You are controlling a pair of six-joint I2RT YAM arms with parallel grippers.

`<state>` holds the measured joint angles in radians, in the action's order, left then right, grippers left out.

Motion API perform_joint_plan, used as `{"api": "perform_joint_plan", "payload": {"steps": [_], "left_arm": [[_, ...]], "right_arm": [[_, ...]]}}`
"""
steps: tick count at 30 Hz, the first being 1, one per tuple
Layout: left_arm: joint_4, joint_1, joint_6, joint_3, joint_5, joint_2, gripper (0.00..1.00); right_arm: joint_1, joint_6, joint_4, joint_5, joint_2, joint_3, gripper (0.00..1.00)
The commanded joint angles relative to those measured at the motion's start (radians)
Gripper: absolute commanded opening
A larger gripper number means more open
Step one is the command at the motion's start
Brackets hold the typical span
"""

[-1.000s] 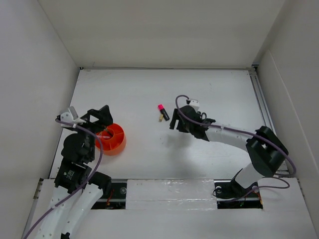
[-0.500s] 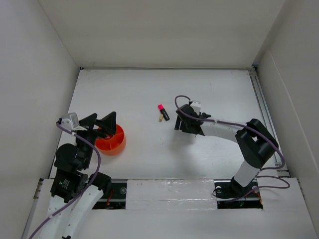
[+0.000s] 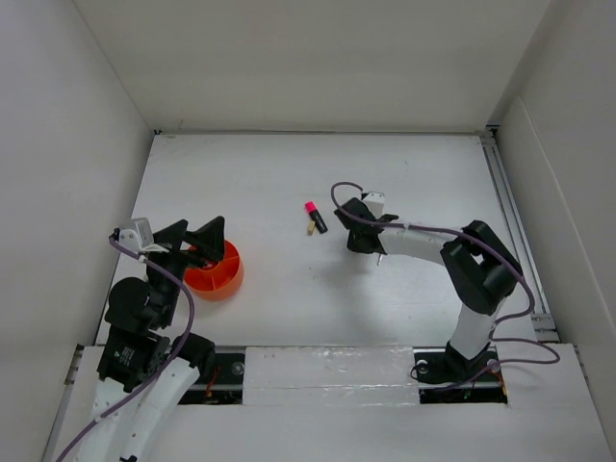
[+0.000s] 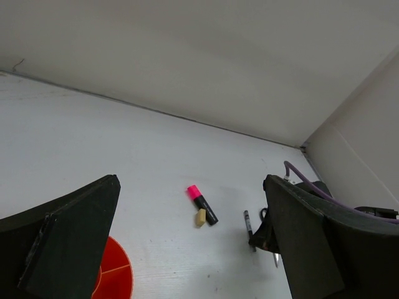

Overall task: Sort the stationery into containers
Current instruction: Pick up the pen from the center of the board.

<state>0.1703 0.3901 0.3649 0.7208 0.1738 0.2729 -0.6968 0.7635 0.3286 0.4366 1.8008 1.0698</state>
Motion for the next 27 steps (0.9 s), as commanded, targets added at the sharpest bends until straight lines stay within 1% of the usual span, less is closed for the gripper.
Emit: {"api": "perform_joint_plan", "payload": {"steps": [1, 2, 3, 5, 7, 9, 10, 11, 12, 14, 15, 16, 19, 20, 23, 27], "left_arm": [[-0.028, -0.005, 0.005, 0.022, 0.015, 0.011, 1.0], [-0.028, -0.005, 0.005, 0.022, 0.015, 0.011, 1.0], [-0.028, -0.005, 0.005, 0.022, 0.015, 0.011, 1.0], [-0.028, -0.005, 0.005, 0.022, 0.0, 0.035, 1.0], [-0.018, -0.005, -0.021, 0.022, -0.061, 0.049, 1.0], [-0.044, -0.005, -0.035, 0.011, -0.138, 0.071, 1.0], [-0.045, -0.005, -0.035, 0.011, -0.222, 0.08, 1.0], [-0.045, -0.005, -0.044, 0.011, -0.256, 0.09, 1.0], [-0.054, -0.005, -0.044, 0.011, -0.282, 0.113, 1.0], [-0.054, -0.005, -0.044, 0.011, -0.341, 0.137, 1.0], [-0.054, -0.005, -0.044, 0.011, -0.355, 0.146, 1.0], [-0.054, -0.005, -0.044, 0.011, -0.367, 0.161, 1.0], [-0.054, -0.005, -0.044, 0.011, -0.376, 0.187, 1.0], [-0.054, -0.005, -0.044, 0.011, -0.376, 0.187, 1.0], [-0.054, -0.005, -0.044, 0.02, -0.376, 0.209, 1.0], [-0.034, -0.005, -0.044, 0.02, -0.366, 0.229, 1.0]], "right_arm": [[-0.021, -0.007, 0.044, -0.032, 0.063, 0.005, 0.12], [-0.021, -0.007, 0.044, -0.032, 0.081, 0.005, 0.04], [-0.021, -0.007, 0.032, -0.041, 0.081, 0.005, 0.0], [-0.021, -0.038, 0.009, -0.061, 0.092, -0.008, 0.0], [-0.041, -0.059, -0.069, -0.1, 0.069, -0.036, 0.0], [-0.072, -0.09, -0.129, -0.119, 0.022, -0.045, 0.0], [-0.091, -0.09, -0.167, -0.119, -0.001, -0.059, 0.0], [-0.136, -0.099, -0.192, -0.108, -0.027, -0.077, 0.0], [-0.16, -0.108, -0.221, -0.108, -0.088, -0.09, 0.0], [-0.231, -0.13, -0.31, -0.107, -0.153, -0.113, 0.0], [-0.257, -0.141, -0.348, -0.107, -0.185, -0.137, 0.0], [-0.282, -0.141, -0.421, -0.107, -0.245, -0.151, 0.0], [-0.358, -0.109, -0.563, -0.104, -0.337, -0.218, 0.0], [-0.368, -0.109, -0.659, -0.113, -0.351, -0.237, 0.0], [-0.388, -0.096, -0.796, -0.186, -0.373, -0.275, 0.0], [-0.415, -0.105, -0.835, -0.2, -0.351, -0.235, 0.0]]}}
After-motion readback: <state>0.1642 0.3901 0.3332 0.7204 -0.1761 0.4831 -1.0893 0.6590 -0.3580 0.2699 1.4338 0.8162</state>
